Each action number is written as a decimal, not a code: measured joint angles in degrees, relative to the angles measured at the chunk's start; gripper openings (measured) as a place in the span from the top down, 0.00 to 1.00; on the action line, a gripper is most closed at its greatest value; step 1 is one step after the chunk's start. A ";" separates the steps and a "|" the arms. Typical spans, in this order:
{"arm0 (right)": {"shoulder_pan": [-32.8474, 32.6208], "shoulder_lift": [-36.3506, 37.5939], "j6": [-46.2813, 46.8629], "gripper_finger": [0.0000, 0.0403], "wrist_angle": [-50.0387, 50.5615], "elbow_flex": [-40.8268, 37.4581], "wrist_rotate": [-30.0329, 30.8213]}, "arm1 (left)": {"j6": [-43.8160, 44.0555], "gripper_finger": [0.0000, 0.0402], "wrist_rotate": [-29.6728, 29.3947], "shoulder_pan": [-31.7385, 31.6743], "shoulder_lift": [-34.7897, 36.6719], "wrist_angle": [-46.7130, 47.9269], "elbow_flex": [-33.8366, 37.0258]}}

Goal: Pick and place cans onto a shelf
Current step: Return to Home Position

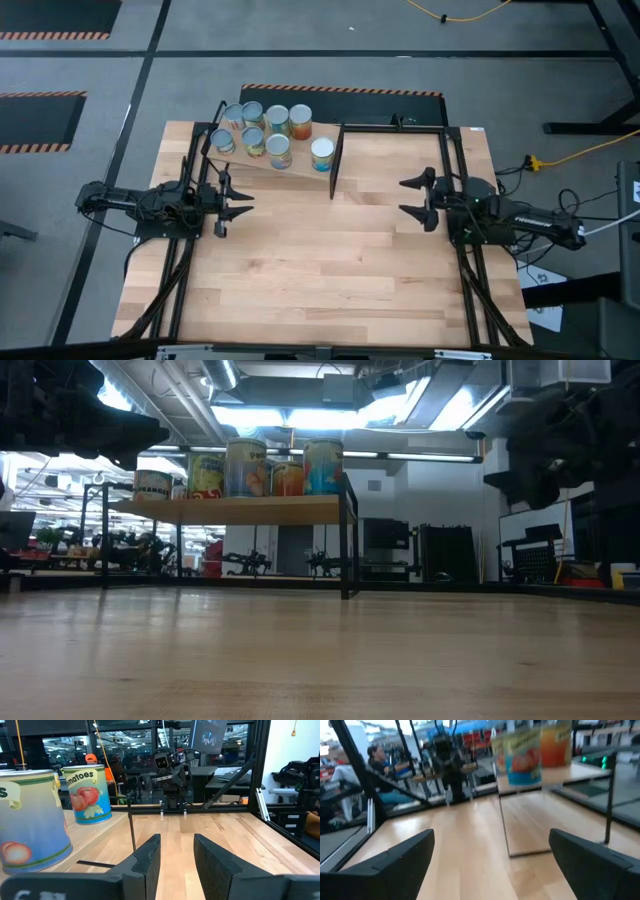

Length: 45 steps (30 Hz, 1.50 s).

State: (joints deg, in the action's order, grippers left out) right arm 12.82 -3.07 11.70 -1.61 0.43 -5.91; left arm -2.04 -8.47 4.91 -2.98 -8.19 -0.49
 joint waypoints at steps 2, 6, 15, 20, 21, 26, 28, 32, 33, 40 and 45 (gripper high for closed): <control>0.01 1.96 -0.46 0.02 -0.16 0.04 0.64 | 0.00 0.73 -0.02 0.00 0.00 0.00 0.00; 0.00 3.01 -1.57 0.02 -0.07 0.15 1.13 | 0.00 0.73 0.00 -0.02 0.00 0.00 0.00; 0.50 2.80 -15.37 0.02 0.45 0.15 4.93 | 0.00 0.73 0.00 -0.02 0.00 0.00 0.00; 0.50 2.88 -14.70 0.02 0.41 0.15 4.84 | 0.00 0.73 0.00 -0.01 0.00 0.00 0.00; 0.50 2.88 -14.37 0.02 0.43 0.15 4.81 | 0.02 0.73 0.00 -0.02 0.00 0.00 -0.02; 0.50 2.88 -11.85 0.02 0.42 0.15 4.81 | 0.02 0.73 0.00 -0.02 0.00 0.00 0.00; 0.50 2.86 -10.85 0.05 0.44 0.15 4.79 | -0.01 0.73 0.00 -0.02 0.00 0.00 0.00; 0.50 2.86 -10.42 0.16 0.45 0.15 4.79 | 0.00 0.73 0.00 -0.01 0.00 0.00 0.00; 0.50 2.86 -10.32 0.20 0.42 0.15 4.79 | 0.00 0.73 0.00 0.00 0.00 0.00 0.00; 0.50 2.86 -8.62 0.54 0.42 0.13 4.76 | 0.00 0.73 0.00 -0.02 0.00 0.00 0.00; 0.50 2.80 -8.63 0.73 0.43 0.13 4.76 | 0.00 0.73 0.00 0.00 0.00 0.00 -0.02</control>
State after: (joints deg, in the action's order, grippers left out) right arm 13.32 -0.27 3.06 -1.19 0.56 -1.15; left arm -2.04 -8.47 4.91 -2.98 -8.19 -0.51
